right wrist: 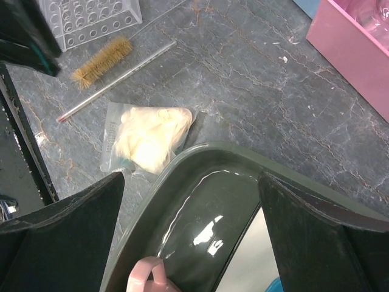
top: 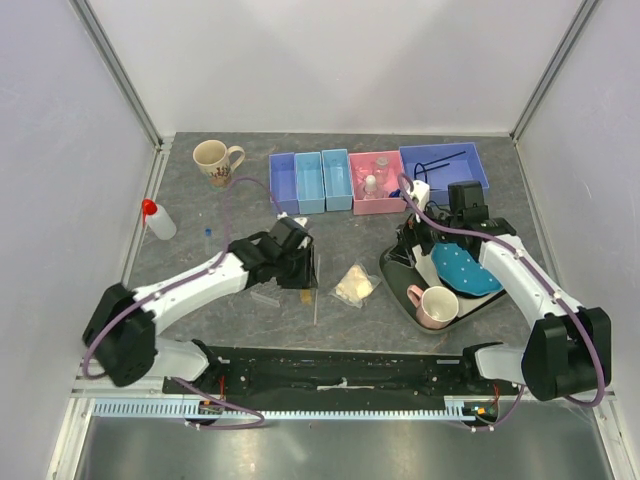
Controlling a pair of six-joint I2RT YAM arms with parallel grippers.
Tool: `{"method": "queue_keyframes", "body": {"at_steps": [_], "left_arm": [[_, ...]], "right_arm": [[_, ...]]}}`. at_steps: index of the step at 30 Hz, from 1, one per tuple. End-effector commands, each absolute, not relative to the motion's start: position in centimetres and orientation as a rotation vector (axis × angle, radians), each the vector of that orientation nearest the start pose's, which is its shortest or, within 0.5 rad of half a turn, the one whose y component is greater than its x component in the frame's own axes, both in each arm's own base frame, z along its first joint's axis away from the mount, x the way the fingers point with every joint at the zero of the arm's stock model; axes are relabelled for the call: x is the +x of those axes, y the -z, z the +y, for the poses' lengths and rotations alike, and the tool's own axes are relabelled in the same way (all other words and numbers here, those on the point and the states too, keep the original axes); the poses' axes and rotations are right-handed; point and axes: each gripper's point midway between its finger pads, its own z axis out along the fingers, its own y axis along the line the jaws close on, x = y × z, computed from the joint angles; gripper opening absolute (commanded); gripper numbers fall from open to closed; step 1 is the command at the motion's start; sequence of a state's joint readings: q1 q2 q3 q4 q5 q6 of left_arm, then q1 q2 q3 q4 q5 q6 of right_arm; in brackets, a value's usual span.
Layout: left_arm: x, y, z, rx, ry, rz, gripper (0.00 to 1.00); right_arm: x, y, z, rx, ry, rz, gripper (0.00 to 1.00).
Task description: Organize the chemistry lab equipment
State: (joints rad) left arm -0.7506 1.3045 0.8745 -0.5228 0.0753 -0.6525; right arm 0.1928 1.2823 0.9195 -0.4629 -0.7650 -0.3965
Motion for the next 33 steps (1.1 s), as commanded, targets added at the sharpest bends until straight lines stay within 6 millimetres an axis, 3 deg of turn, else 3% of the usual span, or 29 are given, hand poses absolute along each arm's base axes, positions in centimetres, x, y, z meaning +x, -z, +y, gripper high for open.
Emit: {"method": "queue_keyframes", "body": {"at_steps": [1, 8, 12, 17, 33], "left_arm": [[23.3, -9.2, -25.8, -0.015, 0.47, 2.635, 0.41], [24.1, -6.8, -28.5, 0.033, 0.338, 2.704, 0.41], [24.6, -4.6, -27.2, 0.013, 0.13, 2.752, 0.37], [25.5, -4.2, -27.1, 0.05, 0.01, 2.761, 0.37], [25.1, -1.7, -26.3, 0.096, -0.106, 2.815, 0.37]], "right_arm": [[28.2, -17.1, 17.0, -1.019, -0.813, 1.887, 0.98], [28.3, -17.1, 16.8, -1.026, -0.8, 1.88, 0.98], [28.2, -17.3, 16.8, -1.031, -0.796, 1.87, 0.98], [28.1, -17.4, 16.9, -1.04, -0.796, 1.859, 0.98], [28.1, -17.4, 16.9, -1.043, -0.796, 1.856, 0.98]]}}
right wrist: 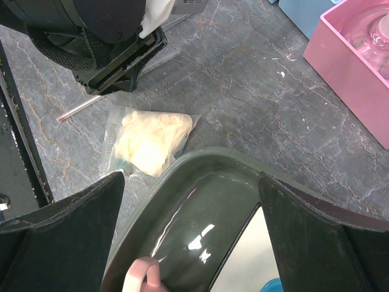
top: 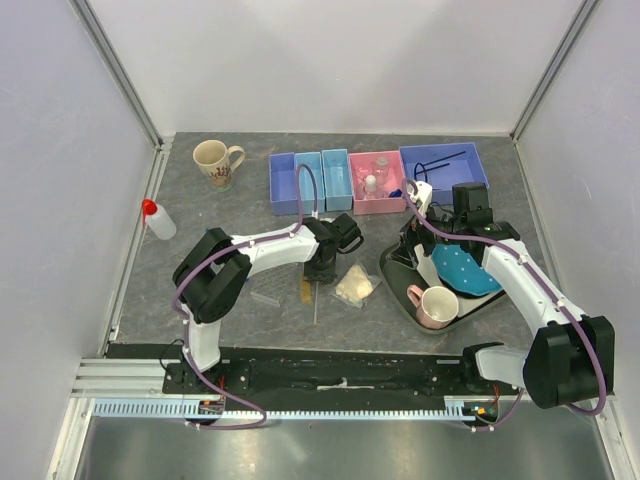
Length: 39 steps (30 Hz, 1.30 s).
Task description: Organize the chemistry lab equipment
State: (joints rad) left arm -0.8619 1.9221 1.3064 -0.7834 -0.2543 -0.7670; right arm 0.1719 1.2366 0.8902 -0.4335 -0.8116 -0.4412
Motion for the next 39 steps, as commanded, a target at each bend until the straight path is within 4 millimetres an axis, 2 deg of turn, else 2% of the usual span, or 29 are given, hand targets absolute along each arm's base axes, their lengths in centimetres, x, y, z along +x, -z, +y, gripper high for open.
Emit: {"method": "queue_keyframes", "body": {"at_steps": [1, 4, 5, 7, 13, 20, 27, 32, 39], "left_arm": [[25.0, -1.6, -26.3, 0.094, -0.108, 2.816, 0.37], [25.0, -1.5, -26.4, 0.084, -0.102, 2.812, 0.36], [25.1, -1.6, -26.4, 0.079, -0.096, 2.811, 0.28], [25.2, -1.6, -26.7, 0.078, -0.075, 2.804, 0.22], [25.5, -1.9, -27.1, 0.082, -0.04, 2.786, 0.1], [26.5, -4.0, -28.2, 0.111, 0.049, 2.724, 0.02], [27.8, -6.8, -29.6, 0.14, 0.139, 2.665, 0.02], [29.0, -8.3, -30.0, 0.173, 0.165, 2.629, 0.02], [32.0, -11.2, -30.2, 0.193, 0.243, 2.585, 0.02]], "right_arm": [[28.1, -17.4, 16.9, -1.045, -0.799, 1.855, 0.98], [28.0, -17.4, 16.9, -1.045, -0.801, 1.853, 0.98], [28.1, -17.5, 16.9, -1.045, -0.8, 1.852, 0.98], [28.0, -17.4, 16.9, -1.045, -0.801, 1.853, 0.98], [28.1, -17.5, 16.9, -1.045, -0.796, 1.851, 0.98], [28.1, -17.6, 16.8, -1.047, -0.785, 1.85, 0.98], [28.2, -17.7, 16.7, -1.045, -0.777, 1.849, 0.98], [28.4, -17.8, 16.6, -1.042, -0.766, 1.852, 0.98], [29.1, -17.7, 16.0, -1.019, -0.711, 1.876, 0.98]]}}
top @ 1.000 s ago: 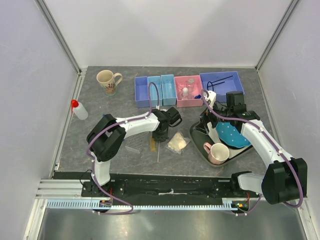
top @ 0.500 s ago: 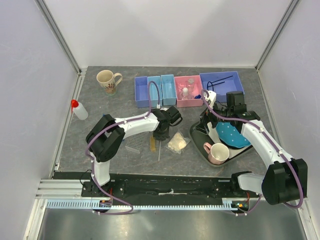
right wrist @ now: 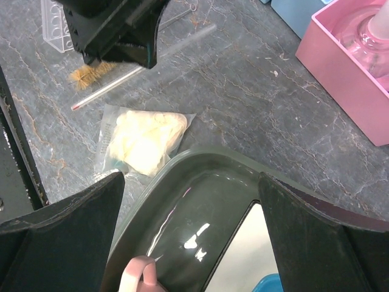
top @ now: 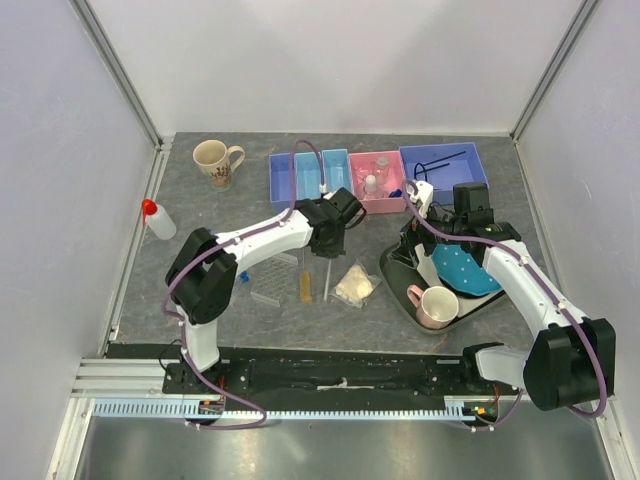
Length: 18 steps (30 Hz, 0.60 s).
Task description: Organize the chemistry lab equipment
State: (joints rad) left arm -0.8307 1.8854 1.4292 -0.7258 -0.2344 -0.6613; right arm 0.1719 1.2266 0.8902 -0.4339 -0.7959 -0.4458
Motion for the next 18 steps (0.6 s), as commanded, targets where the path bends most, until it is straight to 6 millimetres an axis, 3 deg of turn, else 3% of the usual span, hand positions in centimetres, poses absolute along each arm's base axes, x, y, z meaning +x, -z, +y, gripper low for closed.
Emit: {"method": "queue_keyframes", "body": {"at_steps": [1, 11, 13, 14, 15, 18], "left_arm": [[32.2, -11.6, -30.4, 0.195, 0.273, 2.585, 0.02], [38.6, -16.0, -31.2, 0.171, 0.535, 2.522, 0.02], [40.1, -15.6, -30.8, 0.157, 0.554, 2.53, 0.02], [41.1, -16.6, -30.8, 0.146, 0.573, 2.506, 0.02], [42.2, -15.8, -30.3, 0.128, 0.57, 2.521, 0.02], [44.4, -17.2, -30.2, 0.119, 0.62, 2.489, 0.02]], "right_arm": [[29.1, -17.7, 15.9, -1.015, -0.707, 1.878, 0.98], [29.4, -17.6, 15.5, -1.002, -0.691, 1.89, 0.98], [29.4, -17.6, 15.5, -0.999, -0.691, 1.891, 0.98], [29.4, -17.6, 15.4, -0.997, -0.69, 1.891, 0.98], [29.4, -17.6, 15.4, -0.996, -0.691, 1.893, 0.98], [29.5, -17.7, 15.4, -0.997, -0.69, 1.889, 0.98]]}}
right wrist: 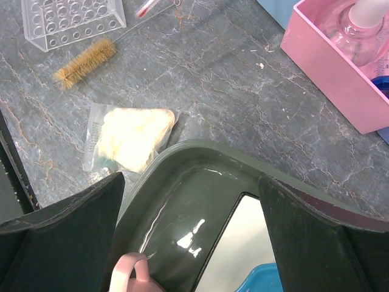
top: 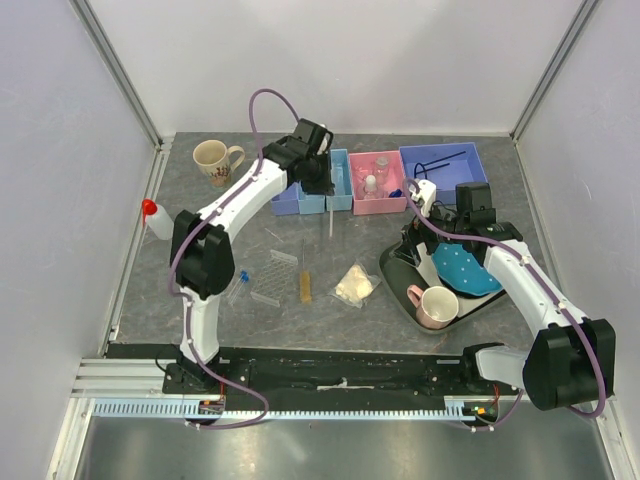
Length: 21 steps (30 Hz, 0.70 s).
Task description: Organize the chemistry lab equipment
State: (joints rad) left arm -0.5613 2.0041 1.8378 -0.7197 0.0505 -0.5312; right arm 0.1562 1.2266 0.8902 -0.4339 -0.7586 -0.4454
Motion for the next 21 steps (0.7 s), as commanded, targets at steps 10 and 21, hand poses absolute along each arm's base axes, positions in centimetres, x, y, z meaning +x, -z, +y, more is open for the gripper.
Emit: {"method": "queue_keyframes", "body": {"at_steps": [10, 21], "left_arm": [[50.8, -16.6, -30.0, 0.071, 0.686, 2.444, 0.02], [54.8, -19.5, -30.5, -0.008, 0.809, 2.275, 0.02]], "right_arm": [[29.4, -17.8, 15.4, -0.993, -0.699, 1.886, 0.98], [29.2, -17.6, 15.7, -0.994, -0.728, 1.89, 0.98]]}}
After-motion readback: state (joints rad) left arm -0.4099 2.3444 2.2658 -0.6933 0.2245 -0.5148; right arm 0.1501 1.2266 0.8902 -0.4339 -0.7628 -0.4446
